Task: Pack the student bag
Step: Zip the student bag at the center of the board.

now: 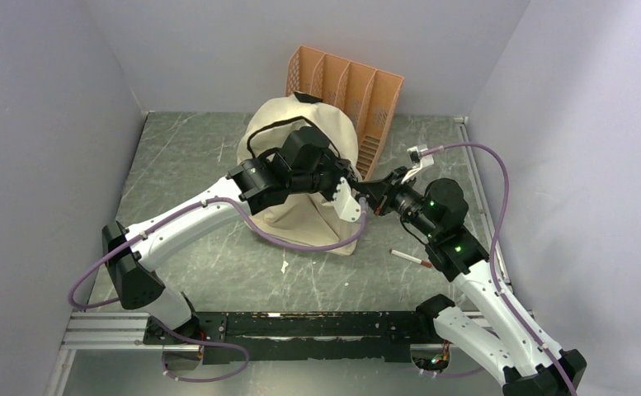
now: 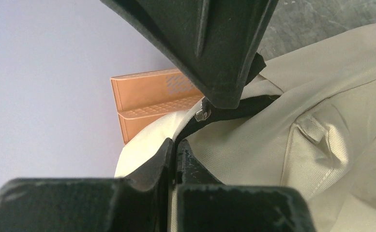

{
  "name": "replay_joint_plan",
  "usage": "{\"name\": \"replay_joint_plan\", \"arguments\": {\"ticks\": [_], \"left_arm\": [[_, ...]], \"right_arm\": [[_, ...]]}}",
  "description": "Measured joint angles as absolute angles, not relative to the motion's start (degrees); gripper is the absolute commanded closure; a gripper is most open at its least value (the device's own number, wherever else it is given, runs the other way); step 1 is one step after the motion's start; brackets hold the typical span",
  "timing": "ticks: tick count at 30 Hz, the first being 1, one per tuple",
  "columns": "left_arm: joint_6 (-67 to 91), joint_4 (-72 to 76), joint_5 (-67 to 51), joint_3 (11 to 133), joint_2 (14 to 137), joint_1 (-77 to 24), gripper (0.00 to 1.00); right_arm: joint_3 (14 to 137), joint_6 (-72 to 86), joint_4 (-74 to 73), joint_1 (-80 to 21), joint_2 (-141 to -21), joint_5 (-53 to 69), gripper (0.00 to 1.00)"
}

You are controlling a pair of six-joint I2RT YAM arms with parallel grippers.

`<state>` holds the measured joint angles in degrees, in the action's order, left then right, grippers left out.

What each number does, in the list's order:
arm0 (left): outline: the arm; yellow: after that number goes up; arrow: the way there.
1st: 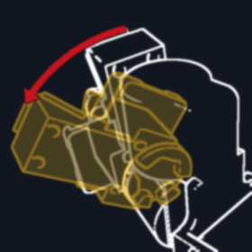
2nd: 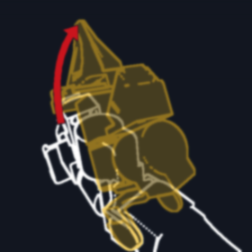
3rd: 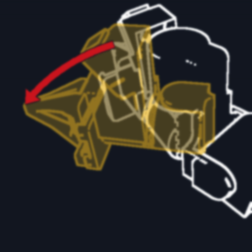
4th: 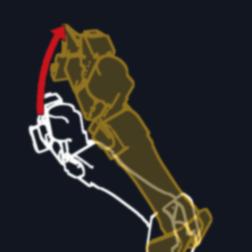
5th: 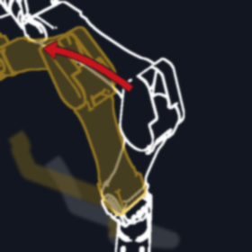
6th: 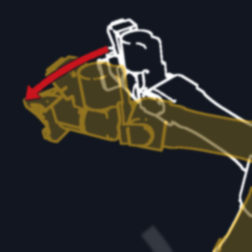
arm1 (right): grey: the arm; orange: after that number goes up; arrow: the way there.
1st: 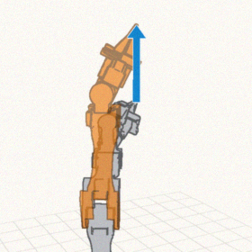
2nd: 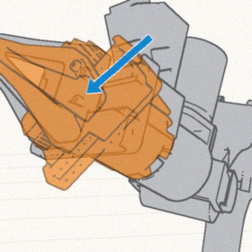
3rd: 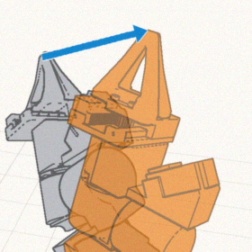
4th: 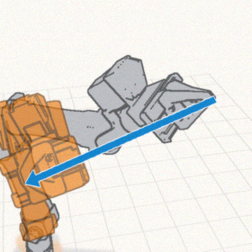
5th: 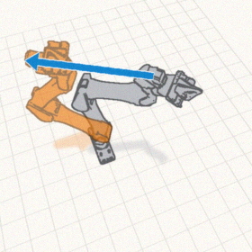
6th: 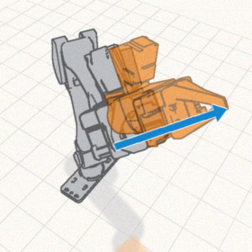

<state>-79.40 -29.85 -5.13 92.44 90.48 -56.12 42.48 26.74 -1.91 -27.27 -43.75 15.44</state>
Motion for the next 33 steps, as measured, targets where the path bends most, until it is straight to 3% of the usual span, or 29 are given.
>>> {"name": "replay_joint_plan", "arguments": {"ticks": [30,33], "left_arm": [[-69.97,-27.20,1.04,91.96,90.72,-57.08,0.95],[-69.58,-26.59,1.39,91.61,90.72,-57.08,0.95]], "right_arm": [[29.54,34.68,0.16,-26.96,-42.52,17.85,1.00],[29.56,34.65,-0.38,-26.96,-42.19,16.84,0.86]]}}
